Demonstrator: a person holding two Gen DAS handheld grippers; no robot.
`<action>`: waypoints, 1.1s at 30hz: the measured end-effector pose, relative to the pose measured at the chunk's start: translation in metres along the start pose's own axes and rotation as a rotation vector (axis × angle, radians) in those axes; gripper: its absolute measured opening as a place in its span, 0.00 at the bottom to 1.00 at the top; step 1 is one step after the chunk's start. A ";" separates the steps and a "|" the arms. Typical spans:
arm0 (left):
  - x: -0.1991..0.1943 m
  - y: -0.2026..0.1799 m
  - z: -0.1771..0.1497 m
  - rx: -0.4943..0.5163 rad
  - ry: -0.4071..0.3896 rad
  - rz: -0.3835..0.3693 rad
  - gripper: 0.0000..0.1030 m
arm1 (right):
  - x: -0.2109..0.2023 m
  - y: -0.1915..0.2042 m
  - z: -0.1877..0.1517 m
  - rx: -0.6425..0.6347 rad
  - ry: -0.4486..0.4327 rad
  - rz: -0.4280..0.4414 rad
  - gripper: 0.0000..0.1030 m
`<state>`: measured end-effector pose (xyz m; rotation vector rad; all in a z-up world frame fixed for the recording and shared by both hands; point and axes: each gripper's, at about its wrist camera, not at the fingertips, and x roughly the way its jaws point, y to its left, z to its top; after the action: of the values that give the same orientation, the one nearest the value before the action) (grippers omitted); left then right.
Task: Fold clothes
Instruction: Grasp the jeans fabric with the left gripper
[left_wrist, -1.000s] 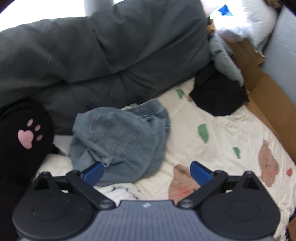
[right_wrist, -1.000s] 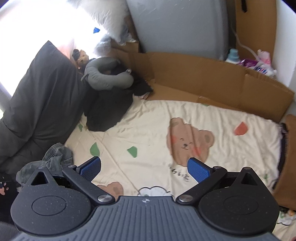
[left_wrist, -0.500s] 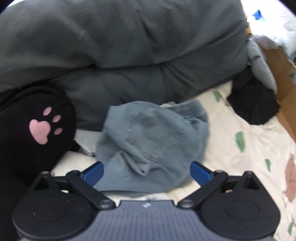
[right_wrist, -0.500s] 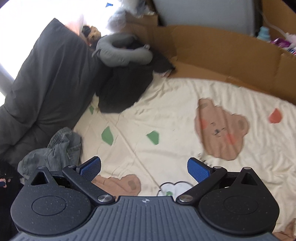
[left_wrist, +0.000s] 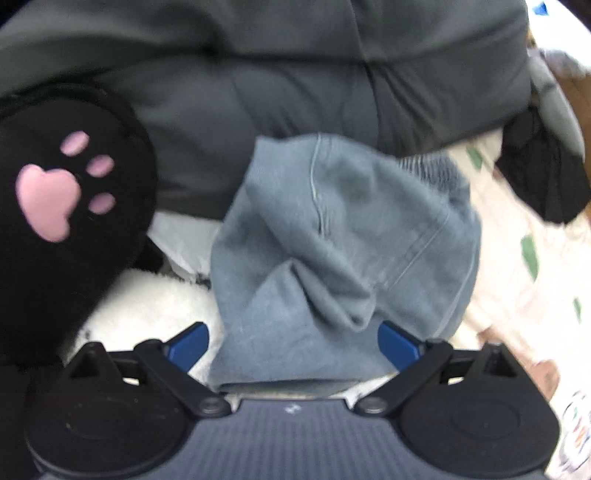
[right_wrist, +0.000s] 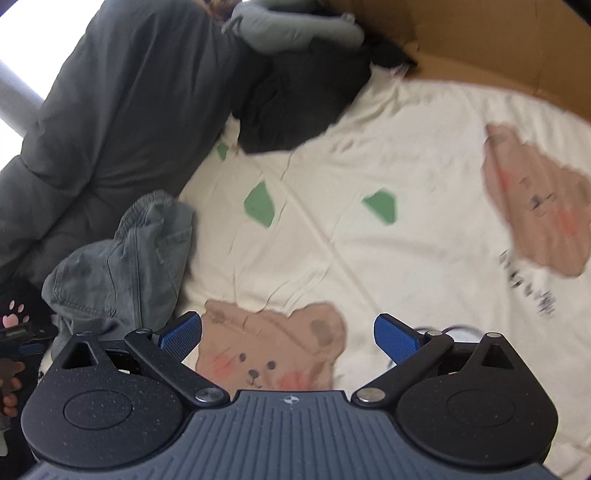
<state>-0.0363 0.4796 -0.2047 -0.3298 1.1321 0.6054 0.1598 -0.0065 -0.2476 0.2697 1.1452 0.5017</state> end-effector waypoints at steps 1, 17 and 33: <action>0.006 0.002 -0.001 0.003 0.008 -0.003 0.96 | 0.007 0.002 -0.003 -0.010 0.009 0.011 0.99; 0.021 0.007 -0.007 0.003 -0.041 -0.083 0.27 | 0.062 0.017 -0.036 -0.068 0.048 0.090 0.99; -0.024 -0.073 0.011 0.146 -0.152 -0.321 0.20 | 0.059 0.034 -0.040 -0.086 0.049 0.183 0.99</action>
<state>0.0092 0.4208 -0.1818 -0.3261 0.9462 0.2580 0.1338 0.0511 -0.2955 0.2906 1.1495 0.7206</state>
